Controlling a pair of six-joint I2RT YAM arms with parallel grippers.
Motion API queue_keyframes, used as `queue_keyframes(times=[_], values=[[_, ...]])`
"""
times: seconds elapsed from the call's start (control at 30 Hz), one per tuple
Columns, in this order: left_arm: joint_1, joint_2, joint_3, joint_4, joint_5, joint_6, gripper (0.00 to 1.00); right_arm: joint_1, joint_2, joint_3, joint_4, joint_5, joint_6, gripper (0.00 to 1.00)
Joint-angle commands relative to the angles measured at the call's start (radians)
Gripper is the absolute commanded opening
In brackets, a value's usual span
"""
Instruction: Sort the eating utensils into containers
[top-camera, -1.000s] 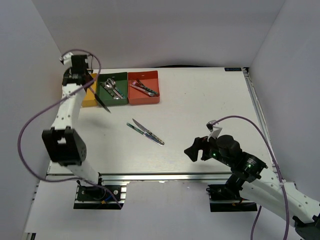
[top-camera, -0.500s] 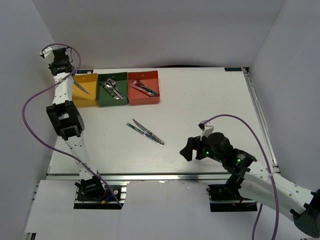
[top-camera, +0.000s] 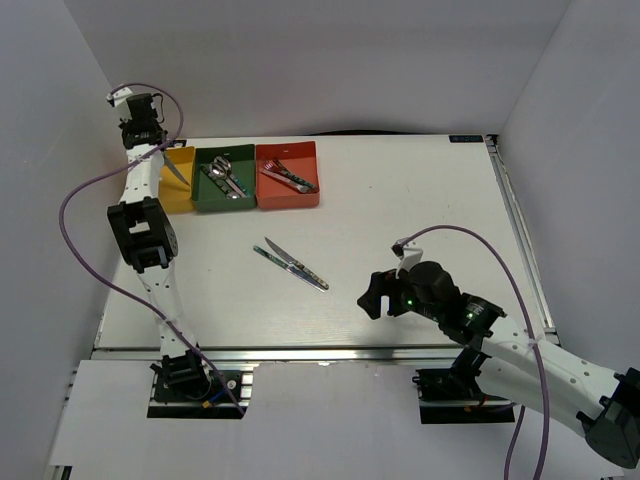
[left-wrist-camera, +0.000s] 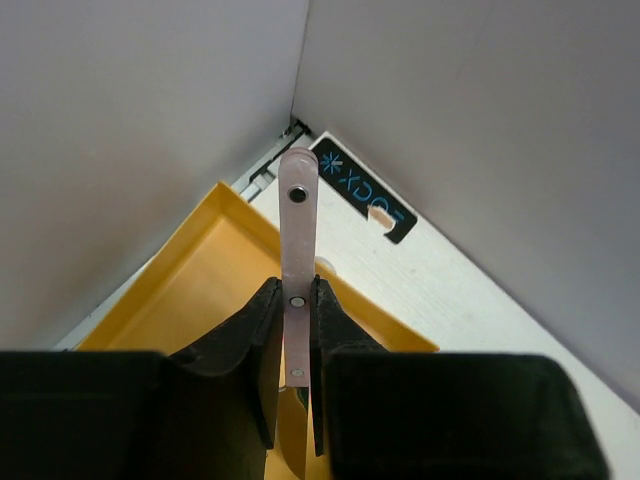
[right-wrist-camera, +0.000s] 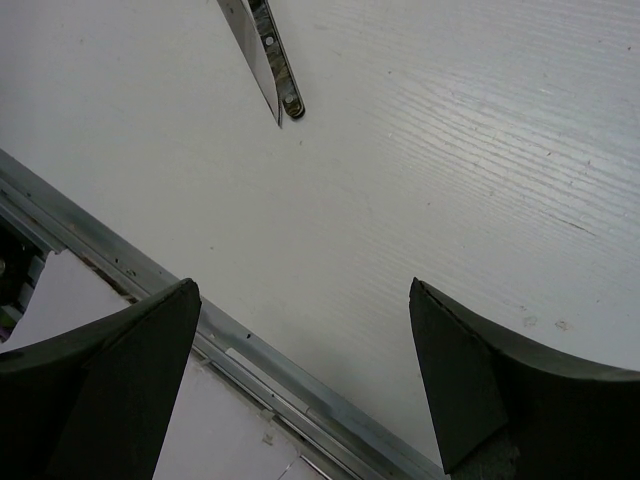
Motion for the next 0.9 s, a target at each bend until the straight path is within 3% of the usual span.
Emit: queue_keyframes(times=[0.0,0.07,0.17,0.3,0.5,0.53,0.57,0.7,0.77,0.8,0.87], values=[[-0.007,-0.021,-0.006,-0.017,-0.026,0.021,0.09,0.002,0.018,0.042,0.057,0.009,-0.022,0.89],[-0.009,-0.029,-0.007,-0.042,-0.035,0.001,0.13,0.002,0.03,0.041,0.069,0.003,-0.019,0.89],[-0.009,-0.05,-0.012,-0.074,-0.048,-0.017,0.3,0.001,0.045,0.042,0.077,-0.013,-0.013,0.89],[-0.021,-0.076,-0.014,-0.114,-0.064,-0.019,0.62,0.002,0.055,0.036,0.083,-0.023,-0.003,0.89],[-0.044,-0.168,-0.067,-0.151,-0.055,-0.017,0.75,0.002,0.102,0.028,0.132,-0.024,0.0,0.89],[-0.061,-0.22,-0.078,-0.157,-0.06,-0.017,0.79,0.002,0.128,0.028,0.151,-0.014,-0.015,0.89],[-0.074,-0.248,-0.089,-0.169,-0.063,-0.011,0.9,0.002,0.154,0.037,0.168,-0.007,-0.029,0.89],[-0.154,-0.39,-0.121,-0.29,-0.08,-0.041,0.98,0.002,0.425,0.139,0.253,-0.039,-0.13,0.89],[-0.197,-0.497,-0.206,-0.375,-0.037,-0.074,0.98,0.002,0.59,0.252,0.244,-0.04,-0.202,0.8],[-0.209,-0.544,-0.207,-0.394,-0.037,-0.088,0.98,0.002,0.643,0.299,0.237,-0.036,-0.227,0.8],[-0.294,-0.725,-0.421,-0.373,-0.014,-0.105,0.98,0.005,0.801,0.432,0.194,-0.02,-0.284,0.7]])
